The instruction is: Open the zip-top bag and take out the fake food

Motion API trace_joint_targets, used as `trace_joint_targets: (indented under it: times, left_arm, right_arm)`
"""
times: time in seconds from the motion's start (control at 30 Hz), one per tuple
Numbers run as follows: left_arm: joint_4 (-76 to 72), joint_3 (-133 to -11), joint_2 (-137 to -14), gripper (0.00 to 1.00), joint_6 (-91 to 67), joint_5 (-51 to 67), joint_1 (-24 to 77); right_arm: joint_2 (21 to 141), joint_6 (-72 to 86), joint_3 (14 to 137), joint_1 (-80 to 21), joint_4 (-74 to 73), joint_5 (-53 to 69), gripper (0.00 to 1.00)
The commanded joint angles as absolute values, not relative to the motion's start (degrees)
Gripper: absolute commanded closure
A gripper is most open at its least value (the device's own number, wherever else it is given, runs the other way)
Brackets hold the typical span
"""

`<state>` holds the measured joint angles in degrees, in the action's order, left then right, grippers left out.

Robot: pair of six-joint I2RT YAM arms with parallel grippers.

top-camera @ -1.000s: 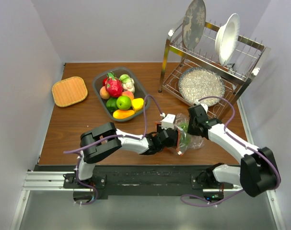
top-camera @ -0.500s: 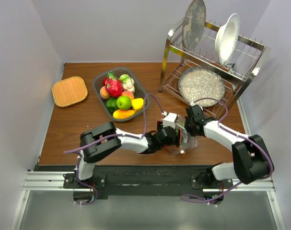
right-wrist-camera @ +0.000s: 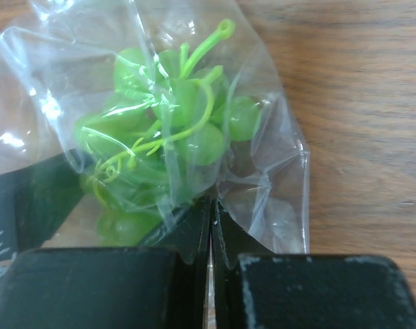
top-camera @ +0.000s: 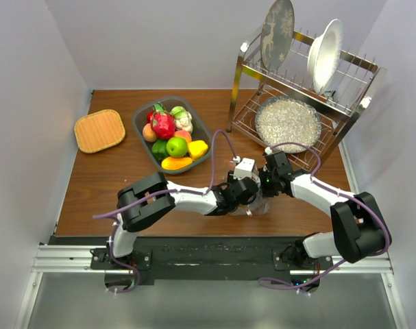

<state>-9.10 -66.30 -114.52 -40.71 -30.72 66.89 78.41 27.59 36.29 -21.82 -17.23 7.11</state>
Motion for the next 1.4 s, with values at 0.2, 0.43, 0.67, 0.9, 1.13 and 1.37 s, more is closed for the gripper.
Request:
trace_joint_targets:
  times: [0.2, 0.43, 0.67, 0.9, 1.13, 1.37]
  left_arm:
    - [-5.45, -64.51, -113.03, 0.58, -40.08, -34.10, 67.32]
    - [-6.77, -61.00, -108.38, 0.62, -40.08, -32.35, 67.24]
    - [-11.07, -56.43, -105.30, 0.64, -40.95, -28.92, 67.06]
    - [-16.69, -51.51, -103.01, 0.64, -42.01, -24.97, 66.45]
    - [-20.91, -48.08, -101.34, 0.65, -41.84, -22.50, 65.92]
    - [-21.97, -48.25, -100.72, 0.66, -41.04, -20.66, 65.74]
  right_arm:
    - [74.98, 30.85, 40.95, -22.24, -21.87, -5.50, 1.00]
    - [72.16, 30.67, 43.77, -22.24, -25.05, -12.13, 1.00]
    - [69.70, 30.50, 41.31, -22.32, -21.54, -6.94, 0.79]
    - [65.65, 32.08, 38.76, -22.32, -15.30, -0.45, 0.39]
    - [70.57, 32.61, 38.23, -22.59, -8.00, 5.10, 0.34]
    - [73.74, 32.70, 37.97, -23.12, -5.36, 5.71, 0.41]
